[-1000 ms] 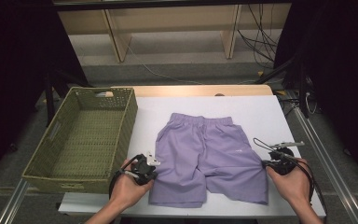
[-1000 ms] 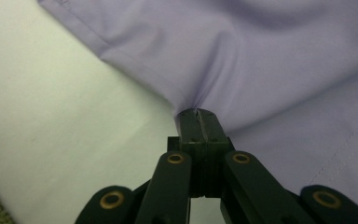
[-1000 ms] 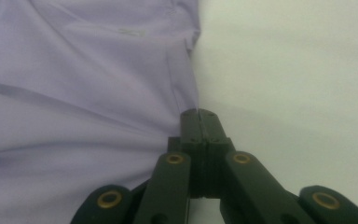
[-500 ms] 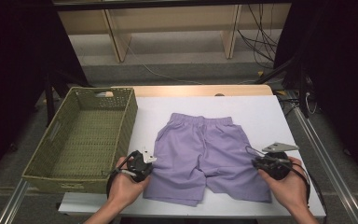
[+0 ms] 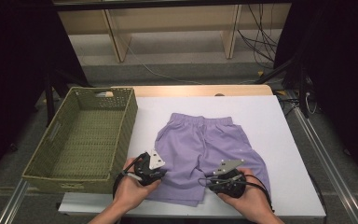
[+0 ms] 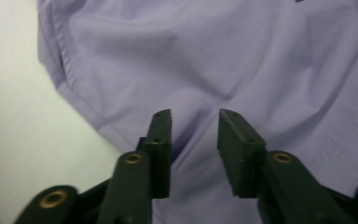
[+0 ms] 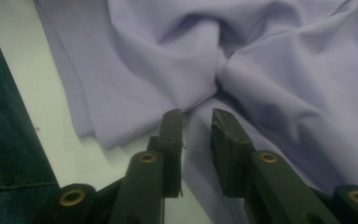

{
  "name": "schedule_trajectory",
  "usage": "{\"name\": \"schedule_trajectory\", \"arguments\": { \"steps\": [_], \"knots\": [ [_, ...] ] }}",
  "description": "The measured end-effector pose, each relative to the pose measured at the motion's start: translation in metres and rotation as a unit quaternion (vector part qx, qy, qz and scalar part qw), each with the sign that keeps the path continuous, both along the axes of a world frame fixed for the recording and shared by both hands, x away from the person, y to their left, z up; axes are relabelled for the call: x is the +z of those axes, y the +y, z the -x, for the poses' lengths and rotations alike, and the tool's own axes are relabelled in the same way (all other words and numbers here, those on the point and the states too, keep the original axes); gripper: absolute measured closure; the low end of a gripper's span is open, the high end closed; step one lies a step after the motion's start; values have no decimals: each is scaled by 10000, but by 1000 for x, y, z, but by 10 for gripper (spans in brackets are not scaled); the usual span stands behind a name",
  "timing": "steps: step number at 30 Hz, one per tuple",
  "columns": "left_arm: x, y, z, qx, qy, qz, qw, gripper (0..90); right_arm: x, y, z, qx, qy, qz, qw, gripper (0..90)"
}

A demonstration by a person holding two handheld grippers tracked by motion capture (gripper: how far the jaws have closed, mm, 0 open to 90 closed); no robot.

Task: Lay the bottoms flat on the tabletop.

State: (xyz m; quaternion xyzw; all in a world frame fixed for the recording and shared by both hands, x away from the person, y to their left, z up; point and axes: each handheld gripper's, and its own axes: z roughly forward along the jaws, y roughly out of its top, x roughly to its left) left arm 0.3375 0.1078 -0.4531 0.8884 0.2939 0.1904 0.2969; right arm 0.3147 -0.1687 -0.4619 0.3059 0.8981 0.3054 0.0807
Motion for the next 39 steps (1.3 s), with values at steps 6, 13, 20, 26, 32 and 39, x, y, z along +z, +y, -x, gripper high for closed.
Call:
{"name": "schedule_trajectory", "arguments": {
  "steps": [6, 13, 20, 26, 32, 39],
  "knots": [
    [0, -7, 2, -207, -118, 2, 9997, 508, -10, 12, 1, 17, -88, 577, 9983, 807],
    [1, -9, 5, -325, -105, 25, 9994, 500, -9, 9, -1, 35, -2, 486, 9988, 900],
    [9, -15, 12, -679, -137, 285, 9972, 490, 1, 7, 5, 267, 193, 120, 9994, 900],
    [13, -27, 21, -1120, -39, 420, 9928, 470, 7, 8, 18, 585, 618, -169, 9962, 900],
    [16, -39, 25, -1459, 84, 394, 9885, 464, 14, 3, 23, 721, 801, -608, 9923, 900],
    [11, -60, 30, -1910, 307, 331, 9806, 456, 16, -16, 17, 439, 694, -774, 9936, 778]
  ]
}}
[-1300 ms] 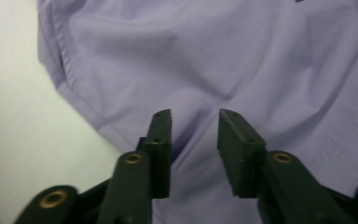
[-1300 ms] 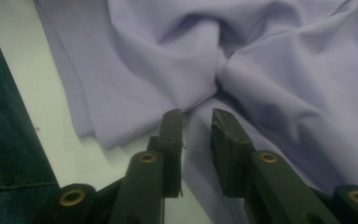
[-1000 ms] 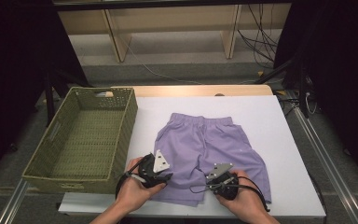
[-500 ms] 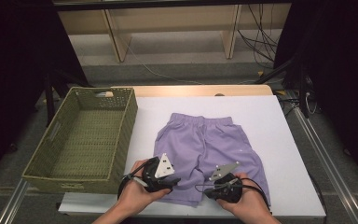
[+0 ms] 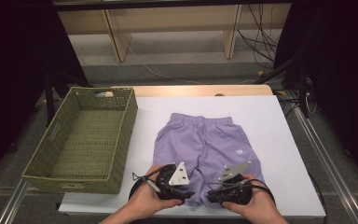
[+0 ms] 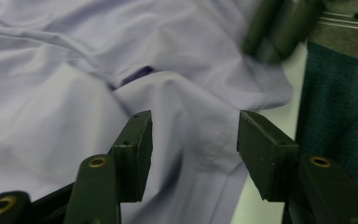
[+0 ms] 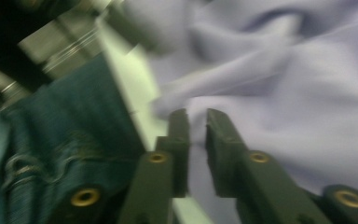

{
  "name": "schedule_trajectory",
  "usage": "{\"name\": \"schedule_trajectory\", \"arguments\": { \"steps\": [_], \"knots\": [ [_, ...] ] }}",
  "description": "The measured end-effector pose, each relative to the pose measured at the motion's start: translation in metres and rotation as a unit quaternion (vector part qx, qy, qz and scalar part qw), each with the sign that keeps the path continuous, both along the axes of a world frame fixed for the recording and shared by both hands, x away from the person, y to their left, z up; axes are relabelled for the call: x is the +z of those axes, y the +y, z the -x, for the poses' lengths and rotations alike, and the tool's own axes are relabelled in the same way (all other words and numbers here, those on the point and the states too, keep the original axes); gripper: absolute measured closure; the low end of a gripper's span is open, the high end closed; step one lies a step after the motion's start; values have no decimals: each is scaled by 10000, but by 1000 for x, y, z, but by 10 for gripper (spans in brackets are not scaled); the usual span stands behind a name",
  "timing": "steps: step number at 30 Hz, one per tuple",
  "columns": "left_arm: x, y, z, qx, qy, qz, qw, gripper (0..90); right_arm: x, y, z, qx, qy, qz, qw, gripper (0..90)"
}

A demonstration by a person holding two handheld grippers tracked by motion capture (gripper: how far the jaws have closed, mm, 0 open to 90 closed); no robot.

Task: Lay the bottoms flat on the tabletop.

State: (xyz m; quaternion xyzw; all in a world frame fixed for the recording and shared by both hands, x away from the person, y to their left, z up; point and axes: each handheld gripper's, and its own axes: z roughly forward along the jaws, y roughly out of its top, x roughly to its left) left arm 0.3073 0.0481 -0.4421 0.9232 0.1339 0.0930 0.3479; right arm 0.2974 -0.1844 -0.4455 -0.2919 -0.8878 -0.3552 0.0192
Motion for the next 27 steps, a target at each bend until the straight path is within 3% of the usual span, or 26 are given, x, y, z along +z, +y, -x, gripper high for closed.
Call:
{"name": "schedule_trajectory", "arguments": {
  "steps": [2, 4, 7, 10, 11, 15, 17, 21, 23, 25, 27],
  "knots": [
    [-1, -6, 0, -93, 7, -35, 10000, 452, 5, -16, -4, -409, -136, 42, 9991, 756],
    [-1, -11, 0, -144, -8, -65, 9999, 447, 7, -36, -10, -895, -255, 42, 9956, 735],
    [-1, -18, -2, -233, -10, -81, 9997, 441, 5, -69, -16, -1629, -309, 181, 9860, 720],
    [-2, -24, -2, -403, -17, -144, 9991, 441, 0, -99, -19, -2220, -397, 503, 9729, 708],
    [-3, -27, -1, -505, 2, -173, 9986, 447, -2, -106, -19, -2390, -316, 614, 9686, 695],
    [-9, -41, 4, -918, 17, -288, 9954, 480, -13, -128, -19, -2683, -69, 907, 9590, 687],
    [-13, -49, 5, -1044, 11, -355, 9939, 495, -16, -132, -18, -2761, -3, 939, 9565, 687],
    [-21, -62, 7, -1218, -46, -572, 9909, 571, -18, -129, -16, -2660, 51, 1080, 9579, 718],
    [-26, -67, 9, -1286, 43, -642, 9896, 624, -19, -125, -15, -2561, -112, 1311, 9576, 769],
    [-30, -69, 12, -1375, -61, -843, 9869, 671, -18, -123, -14, -2557, -106, 1383, 9568, 818],
    [-29, -69, 12, -1323, -6, -830, 9877, 713, -19, -122, -14, -2535, -115, 1440, 9565, 859]
  ]
}}
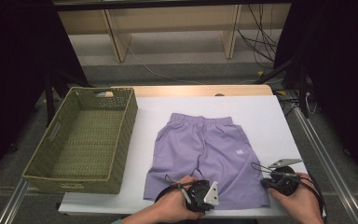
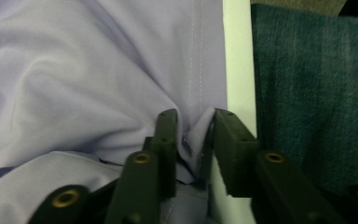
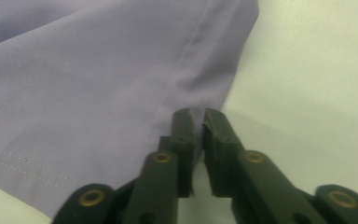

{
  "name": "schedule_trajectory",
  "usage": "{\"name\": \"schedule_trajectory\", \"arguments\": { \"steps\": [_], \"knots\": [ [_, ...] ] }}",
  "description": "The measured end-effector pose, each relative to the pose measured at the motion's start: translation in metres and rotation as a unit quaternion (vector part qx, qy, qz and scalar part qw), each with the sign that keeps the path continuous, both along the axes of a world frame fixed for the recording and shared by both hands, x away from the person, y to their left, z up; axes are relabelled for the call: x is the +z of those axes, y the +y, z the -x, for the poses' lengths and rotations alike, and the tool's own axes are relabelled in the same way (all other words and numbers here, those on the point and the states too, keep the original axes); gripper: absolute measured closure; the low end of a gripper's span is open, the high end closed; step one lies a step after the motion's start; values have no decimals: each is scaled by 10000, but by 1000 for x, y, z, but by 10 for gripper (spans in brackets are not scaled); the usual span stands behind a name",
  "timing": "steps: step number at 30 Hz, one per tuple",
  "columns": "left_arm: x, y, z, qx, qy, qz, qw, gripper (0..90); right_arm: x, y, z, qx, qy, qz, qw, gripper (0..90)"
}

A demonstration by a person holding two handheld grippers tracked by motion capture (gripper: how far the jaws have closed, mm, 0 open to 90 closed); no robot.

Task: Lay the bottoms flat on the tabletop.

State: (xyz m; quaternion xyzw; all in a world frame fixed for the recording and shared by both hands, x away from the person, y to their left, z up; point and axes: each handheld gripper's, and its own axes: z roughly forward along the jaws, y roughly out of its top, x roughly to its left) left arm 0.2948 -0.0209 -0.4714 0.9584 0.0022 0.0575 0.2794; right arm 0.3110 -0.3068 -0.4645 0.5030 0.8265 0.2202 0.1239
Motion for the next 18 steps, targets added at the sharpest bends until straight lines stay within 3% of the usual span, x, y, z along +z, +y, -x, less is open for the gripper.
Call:
{"name": "schedule_trajectory", "arguments": {
  "steps": [4, 7, 9, 18],
  "knots": [
    [-1, 2, -1, 134, -15, 56, 9999, 799, 0, 1, 0, 7, 55, 1, 10000, 900],
    [-2, 3, -1, 275, 159, 149, 9994, 881, 2, 1, 0, -40, 99, -26, 9999, 900],
    [-3, 5, -2, 275, 204, 235, 9991, 892, 2, 0, 0, -42, 159, -57, 9998, 900],
    [8, 10, 3, 174, 403, 253, 9987, 895, 12, 0, 5, 159, 554, -16, 9983, 900]
  ]
}}
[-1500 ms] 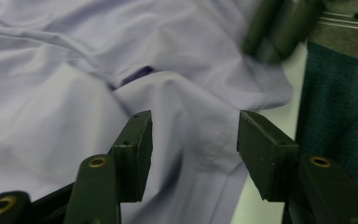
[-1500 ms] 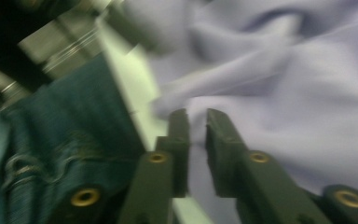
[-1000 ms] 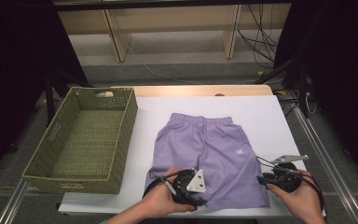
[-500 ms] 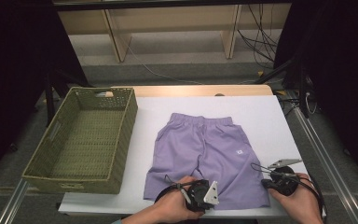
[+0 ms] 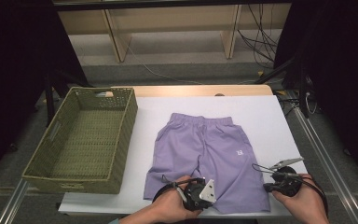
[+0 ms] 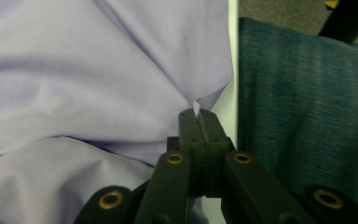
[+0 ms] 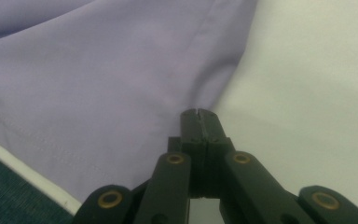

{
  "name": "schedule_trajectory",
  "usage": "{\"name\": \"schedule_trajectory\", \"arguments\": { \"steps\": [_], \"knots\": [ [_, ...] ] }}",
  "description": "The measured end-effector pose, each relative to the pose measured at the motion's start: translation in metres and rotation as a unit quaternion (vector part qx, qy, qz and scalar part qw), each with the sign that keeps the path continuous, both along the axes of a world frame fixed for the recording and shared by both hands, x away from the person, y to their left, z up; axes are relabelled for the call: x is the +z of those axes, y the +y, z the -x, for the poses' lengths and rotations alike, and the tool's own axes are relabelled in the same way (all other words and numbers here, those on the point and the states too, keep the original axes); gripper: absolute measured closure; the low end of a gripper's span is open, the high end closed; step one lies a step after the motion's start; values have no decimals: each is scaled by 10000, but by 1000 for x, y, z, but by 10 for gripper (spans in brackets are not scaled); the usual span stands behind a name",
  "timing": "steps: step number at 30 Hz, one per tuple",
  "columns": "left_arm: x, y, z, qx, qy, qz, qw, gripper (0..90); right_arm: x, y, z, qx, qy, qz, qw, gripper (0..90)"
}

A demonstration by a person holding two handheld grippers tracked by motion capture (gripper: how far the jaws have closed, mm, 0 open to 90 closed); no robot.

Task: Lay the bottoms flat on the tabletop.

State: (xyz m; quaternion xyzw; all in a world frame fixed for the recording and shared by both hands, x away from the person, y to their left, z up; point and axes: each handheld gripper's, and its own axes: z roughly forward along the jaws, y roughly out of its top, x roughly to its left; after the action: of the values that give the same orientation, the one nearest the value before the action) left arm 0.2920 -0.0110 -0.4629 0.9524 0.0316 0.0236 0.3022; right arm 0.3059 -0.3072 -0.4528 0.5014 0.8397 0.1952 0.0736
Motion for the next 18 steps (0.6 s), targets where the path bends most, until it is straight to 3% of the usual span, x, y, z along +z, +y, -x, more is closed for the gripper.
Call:
{"name": "schedule_trajectory", "arguments": {
  "steps": [1, 4, 5, 7, 10, 12, 13, 14, 18],
  "knots": [
    [1, 0, 1, -12, -10, -4, 10000, 895, 1, -1, 0, 143, 76, 100, 9998, 900],
    [1, 2, 2, -35, -11, -53, 10000, 894, 3, 1, 2, 157, 218, 158, 9995, 900],
    [0, 3, 2, -46, 15, -82, 10000, 894, 3, -1, 2, 302, 303, 265, 9987, 900],
    [-1, 4, 2, -72, 27, -111, 9999, 892, 2, 1, 2, 262, 407, 219, 9986, 900],
    [-1, 5, 2, -80, 41, -65, 9999, 889, 4, 0, 0, 344, 358, 204, 9986, 900],
    [-2, 5, 1, -74, -29, -68, 9999, 884, 9, -2, -5, 193, 48, 57, 9998, 860],
    [-3, 4, 1, -78, -38, -69, 9999, 879, 13, -2, -10, -58, -204, -151, 9997, 829],
    [-3, 4, 0, -78, -47, -65, 9999, 873, 14, -4, -15, -28, -337, -142, 9993, 796],
    [-6, 2, 2, -155, -91, -136, 9997, 868, 18, -4, -48, -291, -910, -334, 9949, 688]
  ]
}}
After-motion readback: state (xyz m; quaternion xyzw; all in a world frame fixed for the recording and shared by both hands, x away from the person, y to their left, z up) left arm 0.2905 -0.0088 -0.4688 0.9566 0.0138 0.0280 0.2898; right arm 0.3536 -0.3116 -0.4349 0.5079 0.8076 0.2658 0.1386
